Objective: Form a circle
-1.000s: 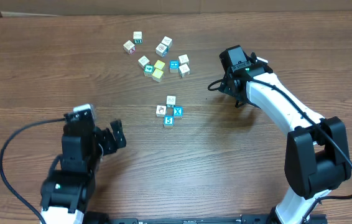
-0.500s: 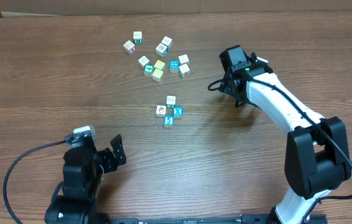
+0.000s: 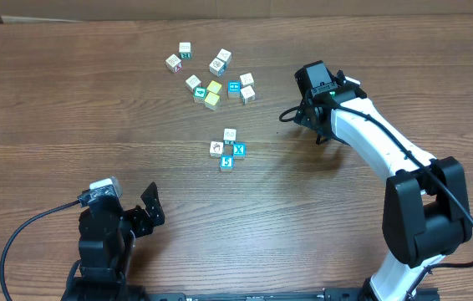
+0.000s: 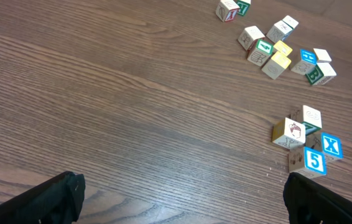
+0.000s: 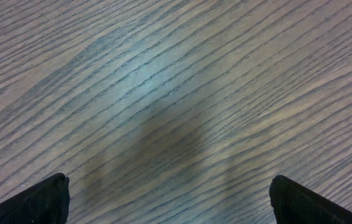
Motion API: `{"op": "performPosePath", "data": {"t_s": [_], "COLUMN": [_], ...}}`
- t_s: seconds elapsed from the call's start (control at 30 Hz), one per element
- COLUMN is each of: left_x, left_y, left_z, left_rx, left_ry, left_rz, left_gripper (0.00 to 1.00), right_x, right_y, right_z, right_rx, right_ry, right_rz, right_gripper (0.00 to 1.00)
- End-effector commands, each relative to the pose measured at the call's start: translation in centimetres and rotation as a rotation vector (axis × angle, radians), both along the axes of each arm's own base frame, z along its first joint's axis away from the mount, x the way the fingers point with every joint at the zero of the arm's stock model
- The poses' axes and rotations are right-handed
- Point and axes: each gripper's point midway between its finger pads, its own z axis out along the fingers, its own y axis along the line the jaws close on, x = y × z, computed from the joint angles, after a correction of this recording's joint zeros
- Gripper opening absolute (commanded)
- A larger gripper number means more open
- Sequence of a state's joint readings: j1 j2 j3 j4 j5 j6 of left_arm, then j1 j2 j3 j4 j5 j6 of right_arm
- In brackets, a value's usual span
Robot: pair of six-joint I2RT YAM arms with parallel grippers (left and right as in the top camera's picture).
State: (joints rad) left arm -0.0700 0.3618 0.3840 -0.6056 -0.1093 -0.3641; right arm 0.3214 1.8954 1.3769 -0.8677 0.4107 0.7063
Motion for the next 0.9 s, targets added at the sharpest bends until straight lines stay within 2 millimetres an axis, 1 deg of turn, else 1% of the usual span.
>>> {"op": "performPosePath", "data": {"t_s": [0.0,0.3,0.37,0.43,0.57,0.63,0.87], "left_x": [-0.1,-0.1,0.1,0.7,2.9,3.5,4.2], "left_y": [0.2,0.2,0.2,0.1,0.0,0.0,-0.1], "left_z": [-0.1,-0.1,0.2,1.2,4.9,6.0,7.5], "left_rx": [0.002,0.002,0.001,-0.002,-0.016,-0.020,-0.031], "left_ry": [-0.003,-0.004,-0.016,-0.065,-0.263,-0.336,-0.485], "left_rz": [0.008,0.008,0.008,0.008,0.008,0.008,0.008], "left_gripper": [1.00,1.00,1.00,0.99,0.99,1.00,0.99], "right_x": [0.7,0.7,0.7,0.7,0.7,0.7,0.7], "right_y": [-0.2,-0.2,-0.2,-0.2,-0.2,-0.2,-0.2], "right_z": [1.5,1.5,1.5,1.5,1.5,1.5,1.5], "right_rx": [-0.001,-0.001,-0.001,-0.001,0.000,-0.001,0.000], "right_ry": [-0.043,-0.043,-0.043,-0.043,-0.043,-0.043,-0.043], "right_rz": [-0.007,-0.007,-0.007,-0.007,-0.007,-0.007,-0.007], "right_gripper": [1.00,1.00,1.00,1.00,1.00,1.00,1.00]}}
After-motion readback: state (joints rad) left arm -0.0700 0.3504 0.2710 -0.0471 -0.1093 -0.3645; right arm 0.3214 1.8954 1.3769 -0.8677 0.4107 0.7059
